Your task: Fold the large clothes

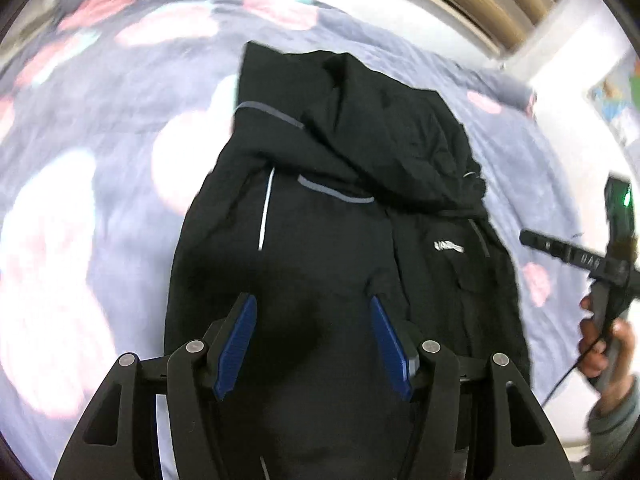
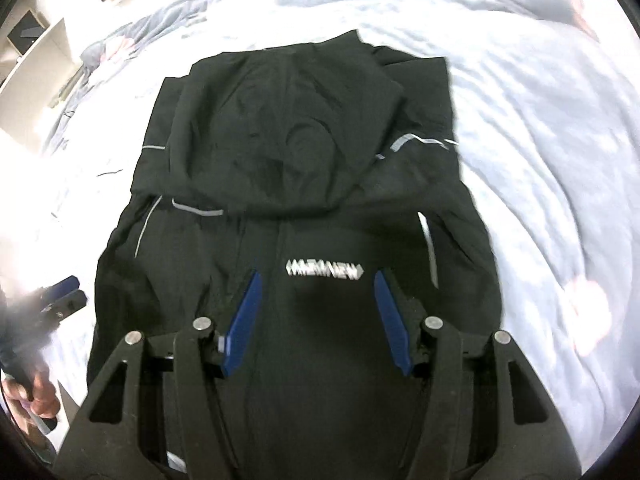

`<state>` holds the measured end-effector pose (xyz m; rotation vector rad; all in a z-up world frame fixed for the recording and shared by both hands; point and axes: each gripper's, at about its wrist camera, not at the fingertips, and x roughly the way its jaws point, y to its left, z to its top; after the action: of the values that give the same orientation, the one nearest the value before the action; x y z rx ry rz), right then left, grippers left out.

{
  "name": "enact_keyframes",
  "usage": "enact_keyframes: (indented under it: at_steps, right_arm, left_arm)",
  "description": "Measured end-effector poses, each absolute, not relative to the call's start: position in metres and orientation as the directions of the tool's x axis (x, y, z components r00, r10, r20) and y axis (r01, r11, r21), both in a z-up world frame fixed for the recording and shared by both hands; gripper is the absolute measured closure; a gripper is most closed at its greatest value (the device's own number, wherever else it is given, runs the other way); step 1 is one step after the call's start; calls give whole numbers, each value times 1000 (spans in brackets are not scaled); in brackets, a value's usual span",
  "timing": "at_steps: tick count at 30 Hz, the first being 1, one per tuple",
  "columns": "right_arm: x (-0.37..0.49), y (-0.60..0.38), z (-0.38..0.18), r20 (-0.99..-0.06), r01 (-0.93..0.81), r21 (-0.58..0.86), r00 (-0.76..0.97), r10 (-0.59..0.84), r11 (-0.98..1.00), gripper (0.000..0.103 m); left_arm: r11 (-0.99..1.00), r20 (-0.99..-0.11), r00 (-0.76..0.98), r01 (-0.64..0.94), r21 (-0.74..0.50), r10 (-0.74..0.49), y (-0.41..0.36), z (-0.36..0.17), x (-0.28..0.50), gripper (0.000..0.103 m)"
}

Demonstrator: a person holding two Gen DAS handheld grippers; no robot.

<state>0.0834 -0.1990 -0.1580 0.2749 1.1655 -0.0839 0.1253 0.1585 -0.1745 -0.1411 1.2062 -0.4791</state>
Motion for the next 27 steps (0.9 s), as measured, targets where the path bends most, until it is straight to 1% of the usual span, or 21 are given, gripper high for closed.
enact_keyframes:
  at_steps: [2, 6, 11, 14, 16, 17, 23, 27]
  right_arm:
    - [73, -200, -156, -913, 221, 168, 403, 67, 961, 47]
    - [38, -203, -155, -918, 255, 172, 393, 61, 951, 46]
    - [2, -214, -165, -928, 303, 177, 369, 57, 936, 46]
    - [-20, -225, -172, -936, 338, 187, 348, 62, 922, 43]
    - [-33, -234, -178, -942, 369, 186, 332, 58, 911, 31]
    - [-43, -241, -182, -944, 390, 184, 325, 52, 902, 30]
    - [-77, -265, -206, -965, 451, 156, 259, 39, 879, 30]
    - [-92, -273, -228, -977, 476, 135, 207, 38, 869, 30]
  left_arm:
    - [897, -861, 272, 244, -369, -429, 170, -176, 115, 41]
    - [910, -867, 286, 206, -361, -408, 191, -172, 96, 41]
    - [911, -865, 291, 190, -367, -409, 206, -167, 79, 41]
    - [910, -870, 269, 160, -383, -413, 215, -171, 72, 41]
    - [915, -878, 258, 138, -379, -402, 224, -176, 65, 41]
    - [917, -882, 254, 131, -376, -398, 227, -179, 63, 41]
    - [924, -900, 207, 74, -376, -383, 245, -201, 51, 41]
    - [936, -922, 166, 56, -347, -351, 251, -220, 41, 41]
